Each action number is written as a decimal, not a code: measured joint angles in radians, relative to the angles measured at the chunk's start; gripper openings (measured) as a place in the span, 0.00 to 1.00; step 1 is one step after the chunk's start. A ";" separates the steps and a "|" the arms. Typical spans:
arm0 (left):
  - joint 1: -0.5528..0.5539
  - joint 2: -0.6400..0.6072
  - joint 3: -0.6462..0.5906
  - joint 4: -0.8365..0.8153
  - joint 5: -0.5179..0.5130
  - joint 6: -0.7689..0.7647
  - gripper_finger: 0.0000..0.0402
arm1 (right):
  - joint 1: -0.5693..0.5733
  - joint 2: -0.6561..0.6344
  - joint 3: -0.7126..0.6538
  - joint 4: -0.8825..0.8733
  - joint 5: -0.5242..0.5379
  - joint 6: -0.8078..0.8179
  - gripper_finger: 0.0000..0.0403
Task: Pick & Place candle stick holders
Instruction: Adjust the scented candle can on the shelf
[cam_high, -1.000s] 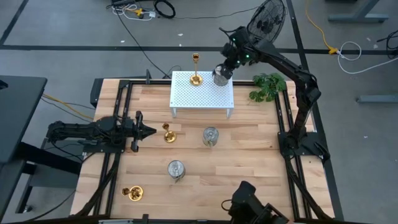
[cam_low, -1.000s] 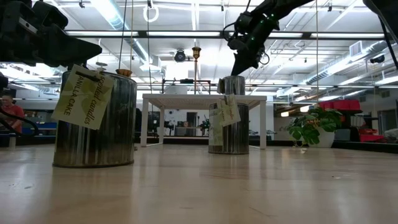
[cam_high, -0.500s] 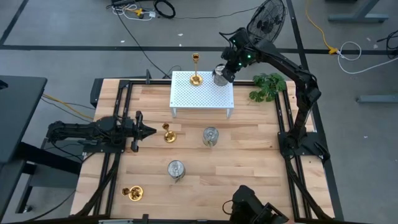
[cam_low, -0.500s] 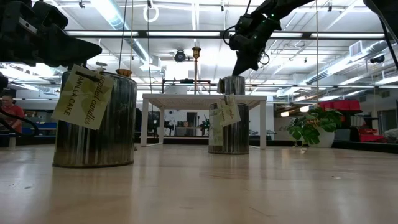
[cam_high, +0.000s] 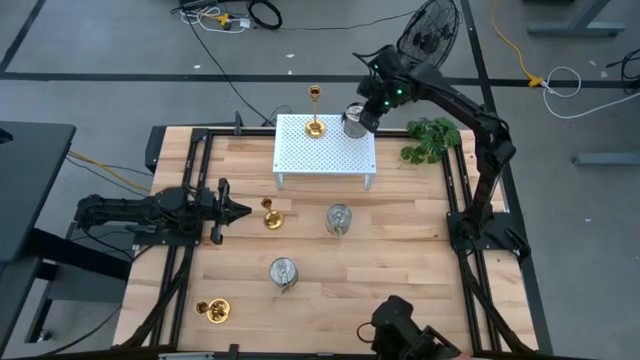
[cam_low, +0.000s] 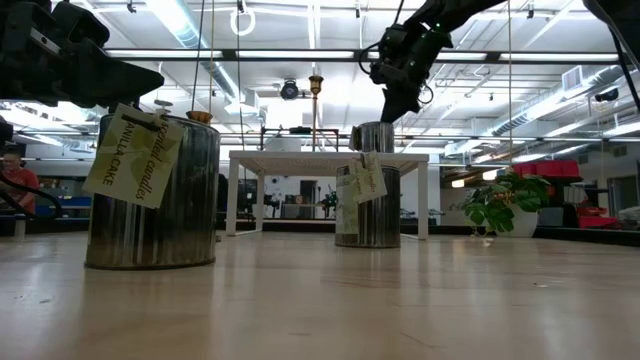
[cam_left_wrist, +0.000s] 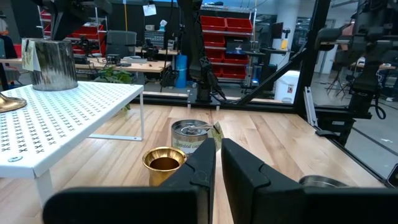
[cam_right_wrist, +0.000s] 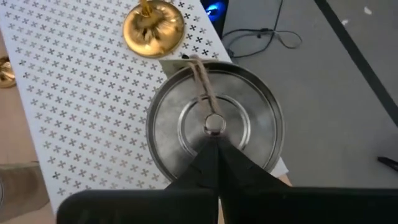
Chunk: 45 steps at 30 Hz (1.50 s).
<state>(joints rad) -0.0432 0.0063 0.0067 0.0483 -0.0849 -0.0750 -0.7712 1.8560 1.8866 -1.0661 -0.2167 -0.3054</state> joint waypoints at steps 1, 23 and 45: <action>0.000 0.000 0.000 0.000 0.000 0.000 0.08 | 0.000 0.002 0.000 0.000 0.004 0.001 0.00; 0.000 0.000 0.000 0.000 0.000 0.000 0.08 | 0.002 0.007 0.001 0.035 0.077 -0.014 0.00; 0.000 0.000 0.000 0.000 0.000 0.000 0.08 | 0.003 0.007 -0.001 0.033 0.050 -0.018 0.00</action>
<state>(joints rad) -0.0429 0.0063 0.0067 0.0483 -0.0852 -0.0750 -0.7685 1.8633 1.8858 -1.0332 -0.1662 -0.3237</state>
